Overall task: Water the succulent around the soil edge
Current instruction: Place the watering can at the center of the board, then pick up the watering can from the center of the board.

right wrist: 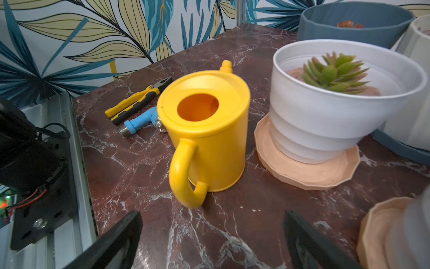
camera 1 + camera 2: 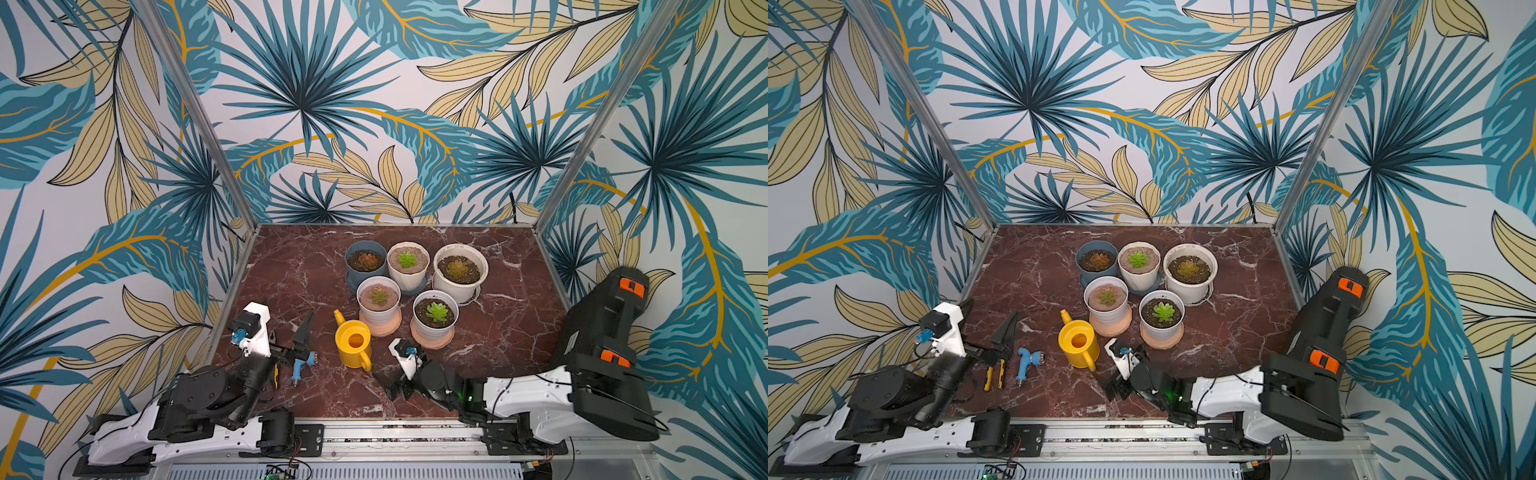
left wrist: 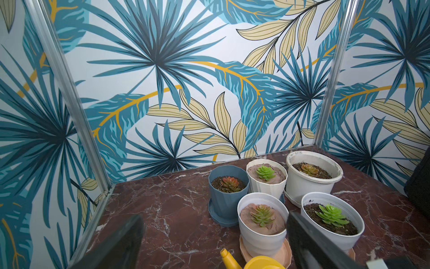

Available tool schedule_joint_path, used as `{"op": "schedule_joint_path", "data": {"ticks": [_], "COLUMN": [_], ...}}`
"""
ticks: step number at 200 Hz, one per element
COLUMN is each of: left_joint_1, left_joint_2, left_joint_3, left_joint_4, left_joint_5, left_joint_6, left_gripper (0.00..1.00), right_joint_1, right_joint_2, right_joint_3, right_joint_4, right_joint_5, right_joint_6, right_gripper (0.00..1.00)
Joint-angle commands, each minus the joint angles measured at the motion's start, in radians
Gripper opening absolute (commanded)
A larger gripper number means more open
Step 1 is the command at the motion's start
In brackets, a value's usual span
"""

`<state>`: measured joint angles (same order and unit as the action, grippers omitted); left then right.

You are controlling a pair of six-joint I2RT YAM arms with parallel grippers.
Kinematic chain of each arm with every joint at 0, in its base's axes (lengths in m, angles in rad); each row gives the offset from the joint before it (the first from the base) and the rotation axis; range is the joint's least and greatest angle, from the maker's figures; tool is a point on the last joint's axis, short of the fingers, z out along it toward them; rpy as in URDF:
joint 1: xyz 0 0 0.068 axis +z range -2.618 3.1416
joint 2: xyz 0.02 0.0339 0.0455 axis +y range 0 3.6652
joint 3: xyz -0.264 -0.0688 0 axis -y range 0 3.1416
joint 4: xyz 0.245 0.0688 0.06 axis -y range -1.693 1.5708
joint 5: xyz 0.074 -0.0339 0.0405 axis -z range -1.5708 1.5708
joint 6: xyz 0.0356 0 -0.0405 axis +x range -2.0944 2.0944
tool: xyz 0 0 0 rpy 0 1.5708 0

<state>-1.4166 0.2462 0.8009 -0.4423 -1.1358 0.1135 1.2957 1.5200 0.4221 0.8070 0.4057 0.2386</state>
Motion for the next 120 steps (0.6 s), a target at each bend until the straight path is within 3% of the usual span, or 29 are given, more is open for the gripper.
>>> {"op": "schedule_joint_path", "data": {"ticks": [1, 42, 95, 120], "left_joint_1": [0.001, 0.001, 0.003, 0.003], "left_joint_2": [-0.008, -0.014, -0.025, -0.030], "left_joint_3": [-0.023, -0.054, -0.069, -0.072], "left_joint_4": [0.064, 0.057, 0.051, 0.049], "left_joint_5": [0.026, 0.045, 0.068, 0.068], "left_joint_6": [0.143, 0.167, 0.171, 0.169], "left_gripper": [1.00, 1.00, 1.00, 1.00], "right_joint_1": [0.056, 0.128, 0.132, 0.128], "right_joint_2": [0.163, 0.397, 0.503, 0.534], "right_joint_3": [0.017, 0.082, 0.145, 0.178], "right_joint_4": [0.364, 0.586, 0.624, 0.624], "right_joint_5": [0.135, 0.271, 0.406, 0.409], "right_joint_6": [-0.028, -0.094, -0.194, -0.218], "right_gripper": [0.96, 0.89, 0.79, 0.75]}}
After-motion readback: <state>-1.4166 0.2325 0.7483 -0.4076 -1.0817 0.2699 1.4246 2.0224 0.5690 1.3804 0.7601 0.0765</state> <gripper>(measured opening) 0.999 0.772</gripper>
